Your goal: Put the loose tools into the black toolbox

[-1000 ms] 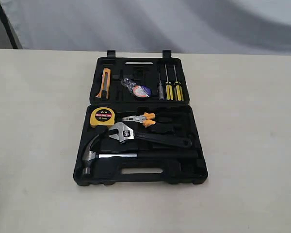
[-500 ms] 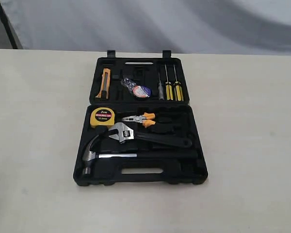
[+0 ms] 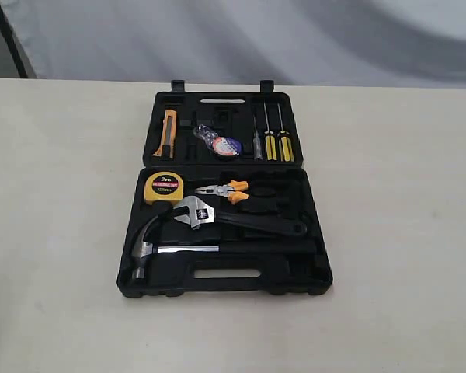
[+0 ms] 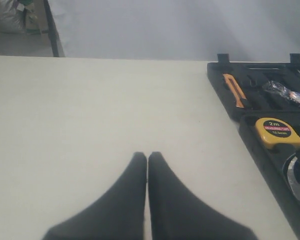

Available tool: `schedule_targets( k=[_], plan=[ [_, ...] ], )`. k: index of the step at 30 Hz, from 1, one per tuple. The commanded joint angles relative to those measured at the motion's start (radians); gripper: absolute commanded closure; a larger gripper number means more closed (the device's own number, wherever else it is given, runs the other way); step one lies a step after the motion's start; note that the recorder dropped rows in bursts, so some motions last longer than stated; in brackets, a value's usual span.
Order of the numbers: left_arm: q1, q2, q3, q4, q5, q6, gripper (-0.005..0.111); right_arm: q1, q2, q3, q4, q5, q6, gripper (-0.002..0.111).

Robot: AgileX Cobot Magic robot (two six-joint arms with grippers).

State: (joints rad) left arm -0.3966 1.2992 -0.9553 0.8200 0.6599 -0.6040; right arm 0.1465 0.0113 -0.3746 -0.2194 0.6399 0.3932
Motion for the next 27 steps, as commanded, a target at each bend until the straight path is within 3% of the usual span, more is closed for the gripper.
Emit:
schedule_targets(
  k=[1,7,19,27],
  plan=[
    [0.003,-0.008,0.009,-0.014,-0.017,-0.01,0.105,-0.112,0.004,0.004,0.054,-0.028,-0.121,0.108],
    [0.003,-0.008,0.009,-0.014,-0.017,-0.01,0.105,-0.251,0.004,0.005,0.268,-0.041,-0.533,0.108],
    [0.003,-0.008,0.009,-0.014,-0.017,-0.01,0.105,-0.282,-0.011,0.264,0.268,-0.349,-0.483,0.108],
    [0.003,-0.008,0.009,-0.014,-0.017,-0.01,0.105,-0.282,-0.011,0.375,0.263,-0.3,-0.442,0.108]
  ],
)
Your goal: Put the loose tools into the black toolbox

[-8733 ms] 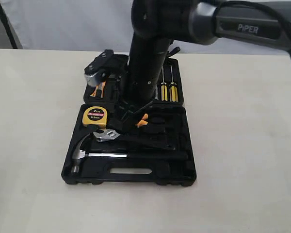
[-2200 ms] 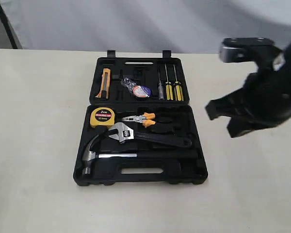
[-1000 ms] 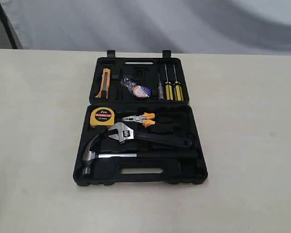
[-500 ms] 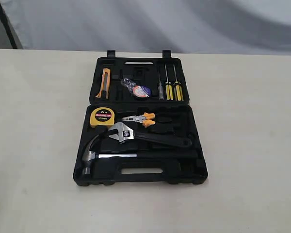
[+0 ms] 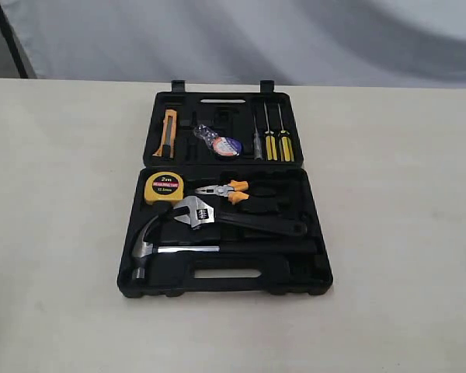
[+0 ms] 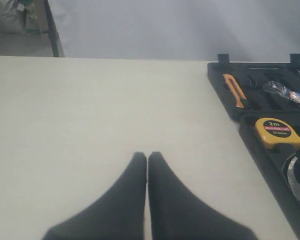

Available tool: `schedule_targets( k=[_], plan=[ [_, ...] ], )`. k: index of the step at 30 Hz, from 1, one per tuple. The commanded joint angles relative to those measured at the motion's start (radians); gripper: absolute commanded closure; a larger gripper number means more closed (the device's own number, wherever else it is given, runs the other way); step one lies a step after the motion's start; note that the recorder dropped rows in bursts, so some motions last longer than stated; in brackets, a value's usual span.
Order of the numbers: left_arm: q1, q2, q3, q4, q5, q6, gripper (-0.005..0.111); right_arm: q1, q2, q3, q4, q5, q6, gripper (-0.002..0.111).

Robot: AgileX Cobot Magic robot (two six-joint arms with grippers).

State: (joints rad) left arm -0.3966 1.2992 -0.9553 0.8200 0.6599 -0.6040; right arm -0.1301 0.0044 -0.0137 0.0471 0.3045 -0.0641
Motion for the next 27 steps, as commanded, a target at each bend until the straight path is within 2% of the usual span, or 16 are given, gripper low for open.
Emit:
schedule_targets(
  k=[1,27],
  plan=[
    [0.003,-0.008,0.009,-0.014,-0.017,-0.01,0.105,-0.005,-0.004,0.014,-0.006,0.038,0.019,0.108],
    [0.003,-0.008,0.009,-0.014,-0.017,-0.01,0.105,-0.005,-0.004,0.014,-0.07,0.038,0.048,0.108]
  ],
)
